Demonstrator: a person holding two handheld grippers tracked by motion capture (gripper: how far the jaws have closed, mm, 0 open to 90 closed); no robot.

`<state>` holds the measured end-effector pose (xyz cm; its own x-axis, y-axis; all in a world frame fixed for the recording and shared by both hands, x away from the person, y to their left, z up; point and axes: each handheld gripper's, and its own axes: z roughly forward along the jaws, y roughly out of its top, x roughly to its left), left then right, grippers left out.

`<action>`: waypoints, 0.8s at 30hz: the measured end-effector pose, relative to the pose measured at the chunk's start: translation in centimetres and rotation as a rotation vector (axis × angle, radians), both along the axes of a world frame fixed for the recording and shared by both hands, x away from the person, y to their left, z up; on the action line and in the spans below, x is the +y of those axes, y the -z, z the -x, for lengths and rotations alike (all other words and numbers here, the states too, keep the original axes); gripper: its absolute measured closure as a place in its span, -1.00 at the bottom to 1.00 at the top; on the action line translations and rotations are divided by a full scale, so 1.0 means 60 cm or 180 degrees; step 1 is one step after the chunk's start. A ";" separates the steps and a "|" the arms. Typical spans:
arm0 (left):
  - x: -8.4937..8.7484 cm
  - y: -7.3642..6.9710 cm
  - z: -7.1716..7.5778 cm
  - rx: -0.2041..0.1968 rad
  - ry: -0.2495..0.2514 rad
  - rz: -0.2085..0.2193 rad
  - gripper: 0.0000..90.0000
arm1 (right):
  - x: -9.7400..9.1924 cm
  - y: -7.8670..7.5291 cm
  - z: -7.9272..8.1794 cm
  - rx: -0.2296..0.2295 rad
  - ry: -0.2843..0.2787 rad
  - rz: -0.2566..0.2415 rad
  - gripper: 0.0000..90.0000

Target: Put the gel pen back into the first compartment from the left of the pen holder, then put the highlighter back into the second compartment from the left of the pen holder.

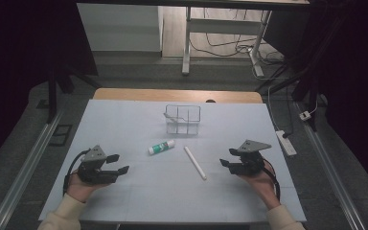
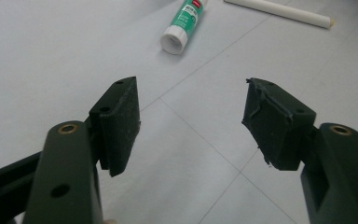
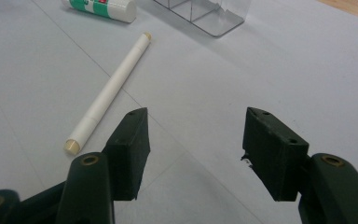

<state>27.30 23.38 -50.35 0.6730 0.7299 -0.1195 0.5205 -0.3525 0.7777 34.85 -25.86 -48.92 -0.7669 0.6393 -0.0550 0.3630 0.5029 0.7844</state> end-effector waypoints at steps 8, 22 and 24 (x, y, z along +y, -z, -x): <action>-0.003 0.002 -0.002 0.0003 -0.0003 -0.0028 -0.23 | -0.005 -0.006 0.002 0.0012 0.0033 -0.0051 -0.11; -0.007 0.004 -0.003 0.0007 0.0011 -0.0055 -0.27 | 0.004 -0.011 -0.006 0.0119 0.0028 -0.0118 -0.12; -0.007 0.004 -0.003 0.0008 0.0013 -0.0056 -0.27 | 0.008 -0.013 -0.007 0.0129 0.0026 -0.0115 -0.12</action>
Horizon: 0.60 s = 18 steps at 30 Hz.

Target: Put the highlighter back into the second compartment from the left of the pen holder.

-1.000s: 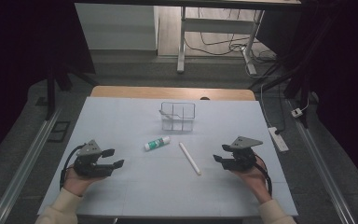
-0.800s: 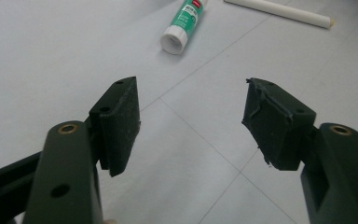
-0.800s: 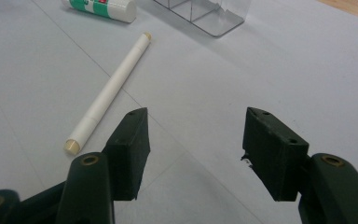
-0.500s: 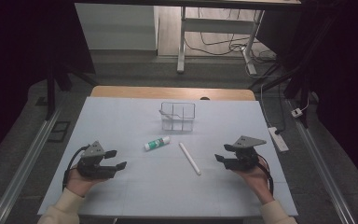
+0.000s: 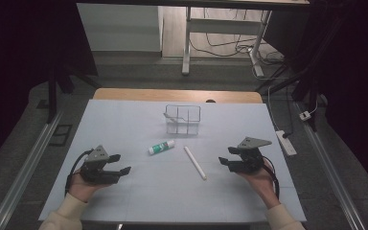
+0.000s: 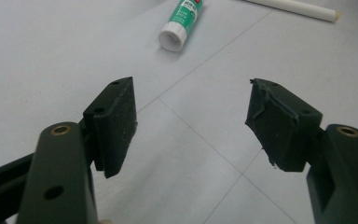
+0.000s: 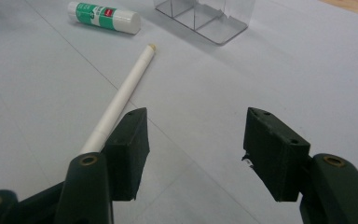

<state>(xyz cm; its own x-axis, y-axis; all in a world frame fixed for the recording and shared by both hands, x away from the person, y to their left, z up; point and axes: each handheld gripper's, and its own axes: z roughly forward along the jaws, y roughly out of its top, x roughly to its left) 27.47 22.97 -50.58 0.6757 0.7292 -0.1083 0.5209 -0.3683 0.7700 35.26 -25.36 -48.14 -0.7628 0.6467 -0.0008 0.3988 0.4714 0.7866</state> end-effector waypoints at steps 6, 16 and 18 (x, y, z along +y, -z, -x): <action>-0.001 0.002 -0.001 0.0014 0.0001 -0.0011 -0.28 | 0.019 -0.008 -0.004 -0.0032 -0.0030 0.0046 -0.13; -0.001 0.002 -0.002 0.0015 -0.0004 -0.0008 -0.28 | 0.058 -0.010 -0.015 0.0032 -0.0083 0.0029 -0.17; -0.001 0.002 -0.002 0.0018 -0.0004 -0.0014 -0.29 | 0.063 -0.010 -0.018 0.0049 -0.0071 0.0012 -0.16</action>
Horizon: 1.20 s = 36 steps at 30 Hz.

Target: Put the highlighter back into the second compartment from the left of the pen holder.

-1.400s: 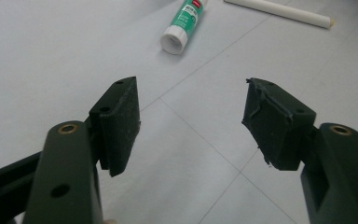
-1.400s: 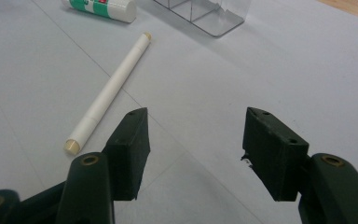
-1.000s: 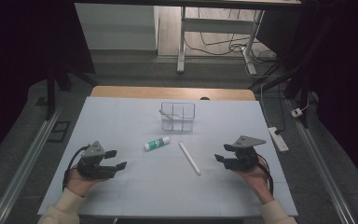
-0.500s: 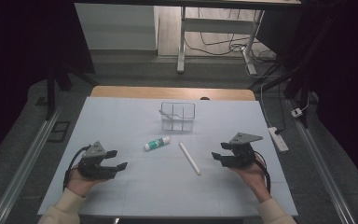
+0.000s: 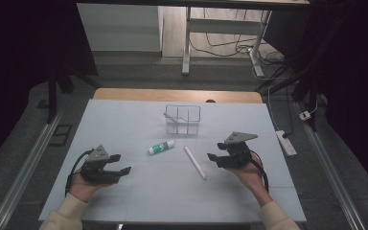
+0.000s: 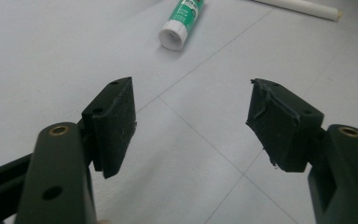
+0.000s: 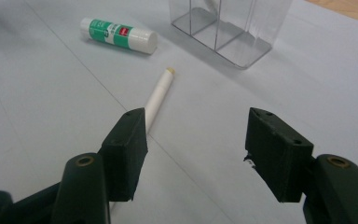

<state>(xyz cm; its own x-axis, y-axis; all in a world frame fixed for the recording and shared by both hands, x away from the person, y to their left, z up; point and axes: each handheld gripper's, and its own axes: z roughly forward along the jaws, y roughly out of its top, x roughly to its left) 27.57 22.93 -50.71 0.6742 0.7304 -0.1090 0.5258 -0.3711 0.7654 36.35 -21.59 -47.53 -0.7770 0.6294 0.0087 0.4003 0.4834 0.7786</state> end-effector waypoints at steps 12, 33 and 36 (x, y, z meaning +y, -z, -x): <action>0.000 0.002 -0.001 0.0011 -0.0002 0.0009 -0.29 | 0.042 0.005 -0.014 0.0091 -0.0067 0.0145 -0.16; -0.003 0.008 -0.002 0.0017 -0.0007 -0.0067 -0.33 | 0.101 0.014 -0.041 0.0193 -0.0185 0.0323 -0.19; -0.002 0.008 -0.003 0.0021 -0.0009 -0.0061 -0.33 | 0.109 0.016 -0.045 0.0219 -0.0203 0.0355 -0.20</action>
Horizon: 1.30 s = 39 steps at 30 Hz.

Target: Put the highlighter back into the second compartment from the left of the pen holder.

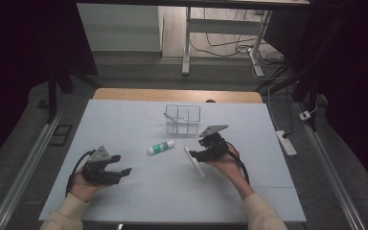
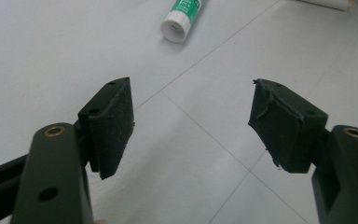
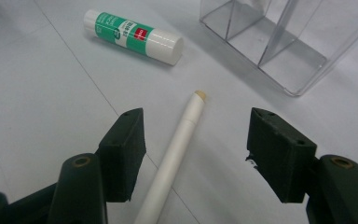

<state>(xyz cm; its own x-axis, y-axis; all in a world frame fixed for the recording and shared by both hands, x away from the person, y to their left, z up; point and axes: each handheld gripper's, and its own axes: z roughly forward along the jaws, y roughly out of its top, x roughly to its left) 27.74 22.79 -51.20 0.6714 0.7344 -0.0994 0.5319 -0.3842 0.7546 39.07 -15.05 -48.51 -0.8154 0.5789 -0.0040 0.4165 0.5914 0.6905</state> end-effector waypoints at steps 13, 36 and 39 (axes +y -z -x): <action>-0.005 0.003 -0.001 0.0012 0.0029 -0.0047 -0.33 | 0.032 0.017 -0.016 0.0140 -0.0010 0.0169 -0.21; -0.005 0.003 -0.001 0.0035 0.0039 -0.0041 -0.34 | 0.069 0.049 -0.036 0.0342 0.0120 0.0505 0.00; -0.005 0.004 -0.002 0.0040 0.0036 -0.0037 -0.34 | 0.076 0.047 -0.035 0.0325 0.0149 0.0567 0.11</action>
